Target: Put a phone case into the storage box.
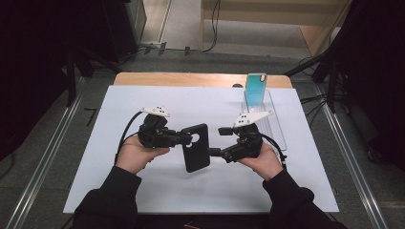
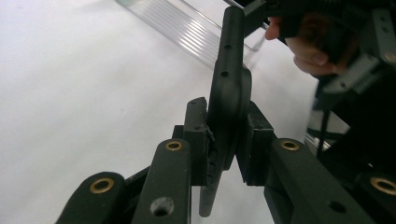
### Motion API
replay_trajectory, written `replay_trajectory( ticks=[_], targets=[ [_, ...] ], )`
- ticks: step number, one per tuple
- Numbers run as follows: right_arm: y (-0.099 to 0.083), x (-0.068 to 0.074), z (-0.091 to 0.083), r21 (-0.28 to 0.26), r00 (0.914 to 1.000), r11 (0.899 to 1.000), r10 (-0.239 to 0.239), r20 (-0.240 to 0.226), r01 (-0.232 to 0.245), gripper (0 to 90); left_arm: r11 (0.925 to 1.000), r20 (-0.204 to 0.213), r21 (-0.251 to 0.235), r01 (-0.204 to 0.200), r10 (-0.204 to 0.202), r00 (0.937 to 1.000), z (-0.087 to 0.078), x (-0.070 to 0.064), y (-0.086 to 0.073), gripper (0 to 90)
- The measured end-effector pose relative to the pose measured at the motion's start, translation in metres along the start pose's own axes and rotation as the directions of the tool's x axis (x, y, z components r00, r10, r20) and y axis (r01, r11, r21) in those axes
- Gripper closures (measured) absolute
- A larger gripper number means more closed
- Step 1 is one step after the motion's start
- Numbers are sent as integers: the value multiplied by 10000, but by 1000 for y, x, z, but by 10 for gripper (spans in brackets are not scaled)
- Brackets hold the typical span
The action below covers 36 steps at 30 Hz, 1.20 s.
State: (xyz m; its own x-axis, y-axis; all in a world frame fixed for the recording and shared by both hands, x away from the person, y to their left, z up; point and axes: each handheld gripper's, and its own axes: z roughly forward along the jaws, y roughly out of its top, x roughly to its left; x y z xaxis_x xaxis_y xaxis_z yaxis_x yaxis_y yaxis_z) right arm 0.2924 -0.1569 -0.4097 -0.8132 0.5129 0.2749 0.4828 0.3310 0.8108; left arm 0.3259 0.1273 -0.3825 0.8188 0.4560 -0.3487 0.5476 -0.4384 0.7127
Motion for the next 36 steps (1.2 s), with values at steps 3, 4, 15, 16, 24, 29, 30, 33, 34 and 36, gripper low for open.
replay_trajectory(
  ticks=[3,4,15,16,24,29,30,33,34,36],
  targets=[
    [-3,1,4,-146,9989,9996,263,392,-257,0,9999,-539,-103,84,-89,9985,-2,-3,1,766],
    [-4,1,4,-152,9981,9992,368,491,-361,0,9998,-692,-139,135,-145,9975,-2,-4,2,766],
    [-7,8,14,-449,9862,9926,1172,1168,-1126,0,9960,-1498,-414,791,-844,9851,-3,-8,5,766],
    [-7,9,15,-482,9850,9922,1198,1239,-1146,0,9954,-1573,-415,860,-915,9833,-3,-9,5,765],
    [-11,17,24,-570,9733,9896,1402,1818,-1319,0,9901,-1585,-427,1337,-1388,9776,1,-11,6,766],
    [-13,25,33,-598,9634,9897,1406,2282,-1303,0,9875,-1697,-402,1527,-1573,9729,4,-13,6,765],
    [-13,26,34,-600,9618,9899,1390,2358,-1284,0,9866,-1649,-418,1578,-1626,9728,5,-14,6,766],
    [-13,28,38,-593,9590,9894,1433,2444,-1327,0,9828,-1581,-408,1803,-1845,9700,7,-15,6,765],
    [-14,28,39,-602,9581,9890,1458,2465,-1351,0,9823,-1537,-418,1828,-1871,9702,8,-15,6,765],
    [-14,29,41,-594,9555,9888,1478,2552,-1370,0,9825,-1570,-421,1816,-1860,9699,10,-17,6,766]
  ],
)
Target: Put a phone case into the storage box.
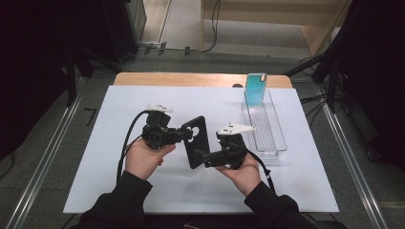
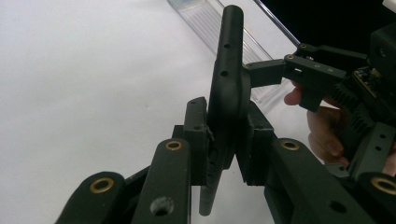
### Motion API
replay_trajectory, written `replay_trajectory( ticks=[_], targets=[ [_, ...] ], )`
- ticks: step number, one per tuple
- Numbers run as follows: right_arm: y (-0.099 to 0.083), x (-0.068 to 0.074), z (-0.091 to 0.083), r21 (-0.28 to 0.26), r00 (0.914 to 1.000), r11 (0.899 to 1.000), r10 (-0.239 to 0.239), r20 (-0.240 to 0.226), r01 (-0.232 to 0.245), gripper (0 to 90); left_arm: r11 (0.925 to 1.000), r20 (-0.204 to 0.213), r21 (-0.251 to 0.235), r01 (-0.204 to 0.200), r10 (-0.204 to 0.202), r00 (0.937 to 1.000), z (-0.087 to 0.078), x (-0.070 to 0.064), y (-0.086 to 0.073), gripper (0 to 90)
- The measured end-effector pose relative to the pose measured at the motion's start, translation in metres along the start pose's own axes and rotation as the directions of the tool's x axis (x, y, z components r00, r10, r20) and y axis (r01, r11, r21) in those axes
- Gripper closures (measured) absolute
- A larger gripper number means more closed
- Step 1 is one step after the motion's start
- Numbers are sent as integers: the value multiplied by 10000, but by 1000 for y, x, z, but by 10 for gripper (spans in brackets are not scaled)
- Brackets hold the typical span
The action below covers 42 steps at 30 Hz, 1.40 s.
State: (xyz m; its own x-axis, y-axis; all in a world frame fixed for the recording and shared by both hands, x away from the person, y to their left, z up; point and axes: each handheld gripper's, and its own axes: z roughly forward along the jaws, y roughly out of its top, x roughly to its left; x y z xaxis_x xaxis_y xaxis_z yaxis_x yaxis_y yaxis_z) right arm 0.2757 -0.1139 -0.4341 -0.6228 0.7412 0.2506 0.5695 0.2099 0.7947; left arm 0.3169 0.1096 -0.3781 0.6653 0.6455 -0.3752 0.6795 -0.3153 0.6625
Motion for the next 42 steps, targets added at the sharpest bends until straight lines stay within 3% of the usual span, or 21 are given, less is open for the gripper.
replay_trajectory(
  ticks=[16,19,25,37,39,42],
  targets=[
    [2,4,9,36,9998,10000,68,205,-69,0,9995,397,296,-132,120,9991,16,-16,-2,763],
    [1,4,9,-34,9993,9999,99,362,-98,107,9996,455,256,-123,111,9989,16,-18,-2,762],
    [2,4,8,-129,9997,9999,5,262,-2,125,9997,544,194,-167,156,9984,14,-18,-2,755],
    [5,-8,4,-110,9996,9997,218,179,-216,131,9997,783,-191,-138,153,9968,-7,-15,3,458],
    [5,-11,4,-82,9996,9996,256,118,-255,131,9990,703,-327,-319,341,9969,-10,-15,2,446],
    [6,-15,4,28,9996,9996,296,8,-296,131,9991,666,-137,-403,411,9969,-11,-13,1,445]
  ],
)
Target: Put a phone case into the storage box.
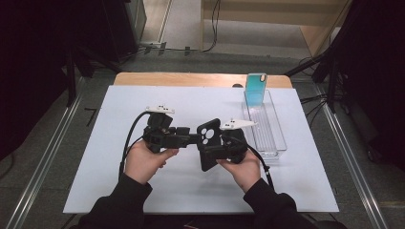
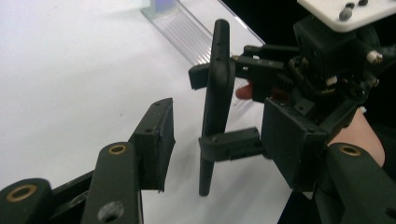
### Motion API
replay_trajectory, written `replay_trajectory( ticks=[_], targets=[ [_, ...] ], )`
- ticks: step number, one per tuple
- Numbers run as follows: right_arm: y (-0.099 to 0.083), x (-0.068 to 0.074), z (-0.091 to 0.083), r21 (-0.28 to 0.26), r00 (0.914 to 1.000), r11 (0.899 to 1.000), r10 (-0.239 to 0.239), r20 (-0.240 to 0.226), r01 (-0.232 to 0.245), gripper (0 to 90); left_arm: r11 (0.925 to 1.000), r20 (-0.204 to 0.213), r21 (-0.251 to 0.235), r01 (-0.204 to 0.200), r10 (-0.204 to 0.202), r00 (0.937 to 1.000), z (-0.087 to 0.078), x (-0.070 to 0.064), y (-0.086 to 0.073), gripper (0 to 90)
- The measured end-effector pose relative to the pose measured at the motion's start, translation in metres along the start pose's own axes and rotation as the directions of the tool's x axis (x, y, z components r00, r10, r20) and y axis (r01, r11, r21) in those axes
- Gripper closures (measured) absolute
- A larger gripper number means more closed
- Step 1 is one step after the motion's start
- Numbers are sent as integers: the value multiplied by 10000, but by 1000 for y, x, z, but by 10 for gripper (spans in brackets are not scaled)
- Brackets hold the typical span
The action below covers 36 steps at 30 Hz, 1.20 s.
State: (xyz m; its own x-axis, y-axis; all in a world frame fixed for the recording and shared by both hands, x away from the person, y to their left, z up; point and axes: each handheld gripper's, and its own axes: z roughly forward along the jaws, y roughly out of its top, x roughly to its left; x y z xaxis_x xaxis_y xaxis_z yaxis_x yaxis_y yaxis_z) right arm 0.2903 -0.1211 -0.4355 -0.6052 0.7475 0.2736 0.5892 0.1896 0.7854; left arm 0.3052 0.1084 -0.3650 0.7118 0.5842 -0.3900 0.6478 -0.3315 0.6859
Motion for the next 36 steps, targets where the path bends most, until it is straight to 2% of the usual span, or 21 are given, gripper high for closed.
replay_trajectory(
  ticks=[2,4,6,8,11,13,15,19,24,27,30,33,36],
  targets=[
    [0,-2,-1,29,10000,10000,-75,61,74,131,9999,-40,33,-166,166,9999,0,1,-2,417],
    [1,-3,-2,-4,9999,9999,-109,116,109,131,9997,132,107,-225,224,9997,0,3,-3,394],
    [1,-6,-3,-8,10000,10000,-43,84,43,131,9996,245,108,-251,248,9994,0,4,-5,375],
    [1,-8,-4,-12,10000,10000,-32,6,32,131,9988,283,141,-461,457,9986,1,7,-8,347],
    [2,-12,-3,136,9999,9999,29,-150,-27,131,9983,232,235,-539,534,9983,4,13,-14,337],
    [2,-13,-3,227,9999,9997,15,-152,-11,131,9983,526,325,-477,460,9976,6,17,-18,337],
    [2,-14,-3,254,9999,9997,-36,-165,40,131,9972,706,401,-626,597,9957,7,19,-22,338],
    [2,-15,-4,264,9998,9996,-91,-196,96,131,9926,723,499,-1110,1073,9916,7,24,-30,337],
    [2,-17,-5,288,9991,9996,78,-410,-67,131,9900,619,287,-1384,1364,9887,8,29,-41,335],
    [2,-17,-6,260,9992,9997,-34,-398,45,131,9859,421,335,-1638,1623,9858,9,33,-49,290],
    [3,-17,-7,268,9991,9996,-16,-423,27,130,9806,259,436,-1911,1901,9814,10,36,-57,290],
    [3,-18,-8,212,9989,9997,-82,-453,91,131,9807,358,682,-1835,1814,9828,11,39,-65,290],
    [4,-18,-9,209,9987,9998,-31,-503,41,131,9827,605,675,-1727,1688,9838,11,43,-72,290]
  ],
)
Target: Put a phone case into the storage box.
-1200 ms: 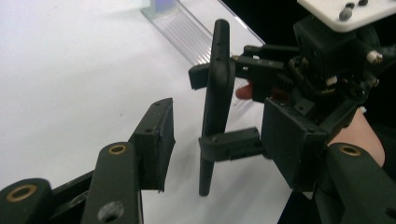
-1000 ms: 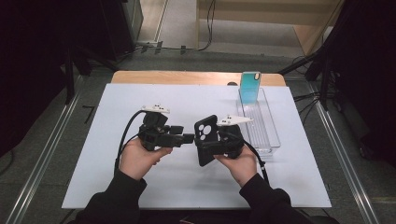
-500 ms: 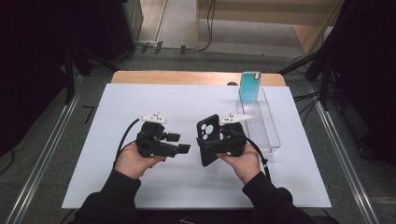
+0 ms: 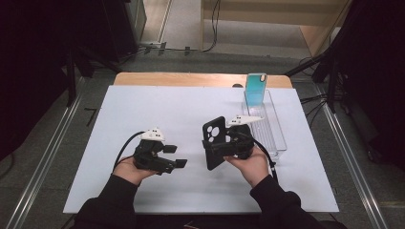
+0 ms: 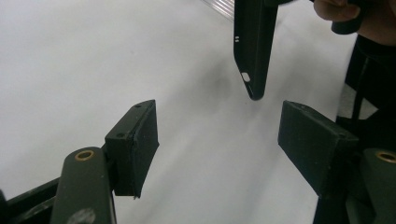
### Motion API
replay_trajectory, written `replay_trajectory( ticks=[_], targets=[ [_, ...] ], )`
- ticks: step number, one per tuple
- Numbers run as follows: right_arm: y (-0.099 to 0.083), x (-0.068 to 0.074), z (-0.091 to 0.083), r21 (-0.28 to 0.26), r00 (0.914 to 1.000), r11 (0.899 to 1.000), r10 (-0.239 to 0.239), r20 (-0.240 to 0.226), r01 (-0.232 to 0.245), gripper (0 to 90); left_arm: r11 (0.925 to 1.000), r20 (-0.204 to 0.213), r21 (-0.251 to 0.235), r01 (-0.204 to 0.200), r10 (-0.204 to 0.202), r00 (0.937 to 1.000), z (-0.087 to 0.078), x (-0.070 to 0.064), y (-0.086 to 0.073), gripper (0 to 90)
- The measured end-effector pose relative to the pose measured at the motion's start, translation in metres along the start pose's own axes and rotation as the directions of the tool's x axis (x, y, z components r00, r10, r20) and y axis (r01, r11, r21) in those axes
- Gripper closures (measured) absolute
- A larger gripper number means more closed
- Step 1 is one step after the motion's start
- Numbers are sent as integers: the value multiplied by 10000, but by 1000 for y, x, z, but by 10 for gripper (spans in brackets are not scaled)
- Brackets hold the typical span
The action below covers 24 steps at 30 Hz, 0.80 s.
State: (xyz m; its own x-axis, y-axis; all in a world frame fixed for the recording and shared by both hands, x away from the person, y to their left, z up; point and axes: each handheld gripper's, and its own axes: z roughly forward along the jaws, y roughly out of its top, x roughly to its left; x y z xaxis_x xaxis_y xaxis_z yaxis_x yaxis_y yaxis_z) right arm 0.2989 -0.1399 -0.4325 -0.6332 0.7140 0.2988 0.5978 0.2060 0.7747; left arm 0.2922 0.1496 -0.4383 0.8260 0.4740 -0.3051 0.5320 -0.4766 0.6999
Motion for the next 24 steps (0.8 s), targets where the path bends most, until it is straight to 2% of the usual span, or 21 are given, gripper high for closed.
replay_trajectory(
  ticks=[9,14,17,22,24],
  targets=[
    [1,-1,-2,-10,9999,10000,79,-98,-79,131,9998,-84,70,160,-159,9998,-3,6,-19,290],
    [3,-3,-5,45,9998,9999,117,-181,-117,130,9998,-264,73,209,-207,9994,-8,9,-29,289],
    [5,-4,-8,69,9998,9999,127,-168,-126,131,9995,-387,-8,302,-302,9988,-11,10,-32,290],
    [8,-8,-14,-4,9997,9998,176,-177,-176,131,9989,-633,149,435,-424,9971,-16,13,-36,290],
    [10,-10,-17,22,9994,9997,226,-249,-225,131,9985,-645,19,554,-552,9964,-17,15,-37,290]
  ],
)
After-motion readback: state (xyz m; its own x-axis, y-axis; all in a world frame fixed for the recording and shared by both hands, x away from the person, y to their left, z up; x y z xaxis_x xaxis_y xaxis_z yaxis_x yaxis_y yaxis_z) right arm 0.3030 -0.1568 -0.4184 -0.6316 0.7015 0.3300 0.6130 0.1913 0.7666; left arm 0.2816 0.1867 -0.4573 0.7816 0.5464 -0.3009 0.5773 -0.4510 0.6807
